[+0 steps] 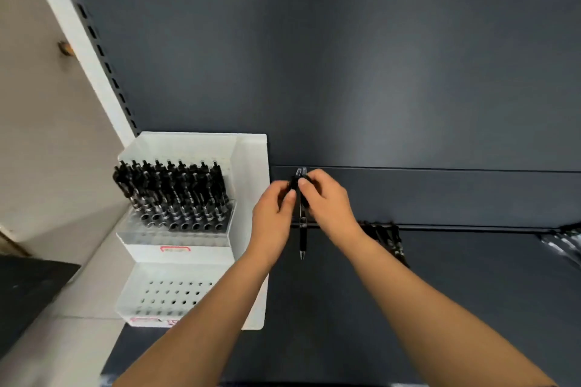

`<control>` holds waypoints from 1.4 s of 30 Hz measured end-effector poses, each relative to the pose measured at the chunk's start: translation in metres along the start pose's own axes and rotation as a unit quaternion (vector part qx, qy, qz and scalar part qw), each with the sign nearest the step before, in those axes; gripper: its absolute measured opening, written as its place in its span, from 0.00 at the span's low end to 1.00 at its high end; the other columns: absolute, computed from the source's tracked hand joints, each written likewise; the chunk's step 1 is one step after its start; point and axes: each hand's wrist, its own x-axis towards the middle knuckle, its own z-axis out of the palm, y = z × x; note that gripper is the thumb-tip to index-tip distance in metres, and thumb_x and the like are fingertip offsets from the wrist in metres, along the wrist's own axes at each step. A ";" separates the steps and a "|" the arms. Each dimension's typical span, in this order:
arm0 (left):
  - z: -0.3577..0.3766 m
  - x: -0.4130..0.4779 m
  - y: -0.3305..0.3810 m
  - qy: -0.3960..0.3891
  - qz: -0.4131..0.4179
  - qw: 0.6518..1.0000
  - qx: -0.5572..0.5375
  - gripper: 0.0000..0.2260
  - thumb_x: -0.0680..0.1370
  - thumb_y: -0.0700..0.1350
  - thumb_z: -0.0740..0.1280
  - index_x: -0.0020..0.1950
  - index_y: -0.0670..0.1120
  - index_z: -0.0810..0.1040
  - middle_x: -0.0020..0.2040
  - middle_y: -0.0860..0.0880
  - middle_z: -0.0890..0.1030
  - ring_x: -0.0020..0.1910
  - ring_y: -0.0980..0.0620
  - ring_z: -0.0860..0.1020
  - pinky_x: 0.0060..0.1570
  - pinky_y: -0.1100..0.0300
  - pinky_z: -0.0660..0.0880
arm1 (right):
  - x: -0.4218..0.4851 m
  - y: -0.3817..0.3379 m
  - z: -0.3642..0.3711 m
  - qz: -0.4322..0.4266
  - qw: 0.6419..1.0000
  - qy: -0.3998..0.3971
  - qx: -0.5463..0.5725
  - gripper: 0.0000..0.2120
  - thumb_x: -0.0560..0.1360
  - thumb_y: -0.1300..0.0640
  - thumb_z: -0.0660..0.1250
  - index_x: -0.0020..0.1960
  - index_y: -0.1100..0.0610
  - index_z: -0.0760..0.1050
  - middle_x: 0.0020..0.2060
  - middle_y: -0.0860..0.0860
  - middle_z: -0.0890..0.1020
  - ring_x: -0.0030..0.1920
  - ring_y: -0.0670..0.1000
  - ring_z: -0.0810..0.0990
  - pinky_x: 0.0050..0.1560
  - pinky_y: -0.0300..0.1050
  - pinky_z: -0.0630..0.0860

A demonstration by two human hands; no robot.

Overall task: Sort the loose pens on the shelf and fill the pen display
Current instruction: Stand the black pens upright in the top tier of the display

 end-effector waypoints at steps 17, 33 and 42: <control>-0.204 -0.011 0.009 0.154 0.124 0.980 0.017 0.10 0.77 0.47 0.64 0.58 0.49 0.74 0.48 0.55 0.79 0.50 0.57 0.77 0.52 0.60 0.74 | -0.032 -0.123 0.143 -0.160 0.986 0.037 0.028 0.09 0.76 0.58 0.64 0.40 0.45 0.73 0.37 0.43 0.78 0.37 0.51 0.78 0.43 0.52 0.78; -0.249 0.008 -0.020 0.160 0.093 0.980 0.073 0.09 0.77 0.41 0.67 0.56 0.44 0.73 0.44 0.56 0.76 0.42 0.60 0.75 0.40 0.77 0.68 | -0.023 -0.135 0.193 -0.213 0.932 0.016 -0.292 0.14 0.79 0.47 0.59 0.48 0.54 0.80 0.43 0.49 0.79 0.43 0.50 0.76 0.42 0.46 0.74; -0.244 0.006 -0.053 0.091 0.076 0.980 0.158 0.10 0.77 0.40 0.66 0.57 0.45 0.72 0.42 0.51 0.77 0.42 0.49 0.77 0.40 0.59 0.72 | -0.004 -0.137 0.198 -0.227 0.881 0.044 -0.414 0.12 0.77 0.43 0.61 0.49 0.48 0.78 0.48 0.46 0.77 0.54 0.52 0.71 0.52 0.48 0.60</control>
